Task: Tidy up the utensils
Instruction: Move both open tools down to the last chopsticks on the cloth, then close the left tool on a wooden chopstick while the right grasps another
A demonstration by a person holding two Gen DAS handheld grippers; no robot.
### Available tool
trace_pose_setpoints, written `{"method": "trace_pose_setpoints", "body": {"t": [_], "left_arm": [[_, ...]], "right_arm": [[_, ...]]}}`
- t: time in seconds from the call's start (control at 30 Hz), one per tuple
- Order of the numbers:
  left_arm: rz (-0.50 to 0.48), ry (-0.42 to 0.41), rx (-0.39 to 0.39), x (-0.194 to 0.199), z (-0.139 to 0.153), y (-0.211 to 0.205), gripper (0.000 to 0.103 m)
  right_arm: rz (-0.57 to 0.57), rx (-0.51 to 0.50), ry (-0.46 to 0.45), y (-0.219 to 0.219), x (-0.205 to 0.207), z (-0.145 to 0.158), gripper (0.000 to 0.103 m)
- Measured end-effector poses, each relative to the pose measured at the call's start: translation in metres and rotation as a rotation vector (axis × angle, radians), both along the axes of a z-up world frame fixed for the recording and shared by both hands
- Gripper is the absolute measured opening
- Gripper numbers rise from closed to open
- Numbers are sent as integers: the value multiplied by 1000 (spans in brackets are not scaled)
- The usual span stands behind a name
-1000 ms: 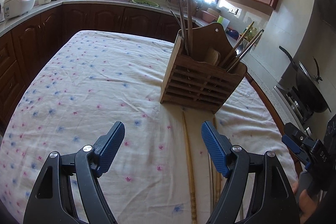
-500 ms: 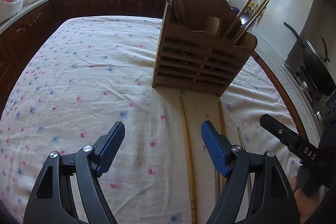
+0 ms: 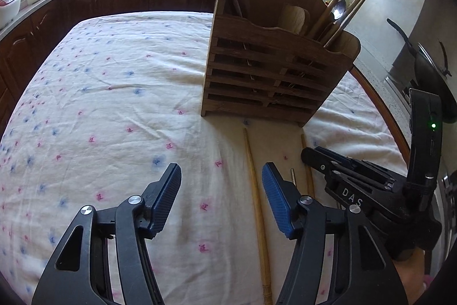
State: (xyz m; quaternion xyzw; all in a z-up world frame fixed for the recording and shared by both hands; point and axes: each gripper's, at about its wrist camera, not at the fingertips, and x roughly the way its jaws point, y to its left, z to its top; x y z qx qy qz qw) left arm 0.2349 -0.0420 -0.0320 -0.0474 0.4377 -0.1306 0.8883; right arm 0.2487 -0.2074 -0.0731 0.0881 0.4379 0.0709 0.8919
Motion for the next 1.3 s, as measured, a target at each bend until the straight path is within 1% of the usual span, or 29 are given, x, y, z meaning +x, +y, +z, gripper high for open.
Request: {"method": "trace_pose_setpoints", "body": {"t": [0.03, 0.07, 0.1, 0.17, 0.23, 0.3, 0.33, 0.37, 0.4, 0.43, 0.5, 0.57, 0.63, 0.73, 0.8, 0.9, 1.0, 1.03, 1.07, 1.13, 1.2, 1.3], "left_arm": [[-7, 3, 2, 2, -1, -2, 59], [-12, 7, 3, 5, -2, -5, 59], [-19, 13, 4, 8, -3, -7, 58], [-37, 19, 10, 14, -5, -14, 56], [-57, 27, 29, 21, -8, -24, 55], [-79, 42, 46, 28, -13, -33, 51], [-91, 55, 55, 30, -17, -37, 47], [-102, 69, 67, 32, -21, -42, 40], [-111, 84, 79, 32, -25, -45, 35], [-116, 56, 103, 29, -25, -48, 34], [-130, 44, 133, 23, -26, -48, 26], [-136, 45, 119, 16, -27, -40, 15], [-132, 52, 85, 6, -28, -26, 10], [-122, 70, 20, -13, -29, -4, 9], [-119, 76, 3, -23, -29, 5, 8], [-98, 91, -18, -26, -27, 13, 8], [-76, 87, -11, -20, -22, 13, 9], [-75, 90, -10, -16, -21, 12, 12], [-73, 94, -6, -12, -21, 10, 17], [-76, 96, 15, -7, -21, 3, 21], [-88, 114, 33, -1, -25, -4, 21], [-108, 79, 80, -2, -25, -15, 21]], "right_arm": [[3, -21, 5, 1, 0, 1, 20], [9, -25, 12, 0, -1, 1, 14], [16, -21, 13, -2, -2, 1, 12], [27, -13, 18, -8, -9, 0, 9], [30, -15, 19, -13, -16, 0, 8], [29, -4, 21, -19, -21, 0, 8], [26, 0, 22, -21, -23, 0, 8], [23, 6, 22, -22, -23, 0, 8], [20, 15, 21, -24, -24, 0, 8], [18, 23, 20, -26, -25, 0, 8], [15, 31, 19, -27, -25, -1, 7], [15, 30, 17, -27, -26, -1, 8], [15, 33, 16, -27, -27, 0, 8], [21, 40, 17, -27, -30, -1, 8], [30, 39, 18, -25, -34, 0, 8], [37, 35, 18, -22, -36, 0, 9], [30, 46, 21, -23, -33, 0, 11], [23, 45, 22, -23, -31, 1, 11], [18, 43, 22, -23, -30, 1, 14], [9, 34, 24, -23, -26, 2, 15], [10, 29, 28, -22, -23, 0, 15], [16, 2, 22, -16, -21, 0, 16]]}}
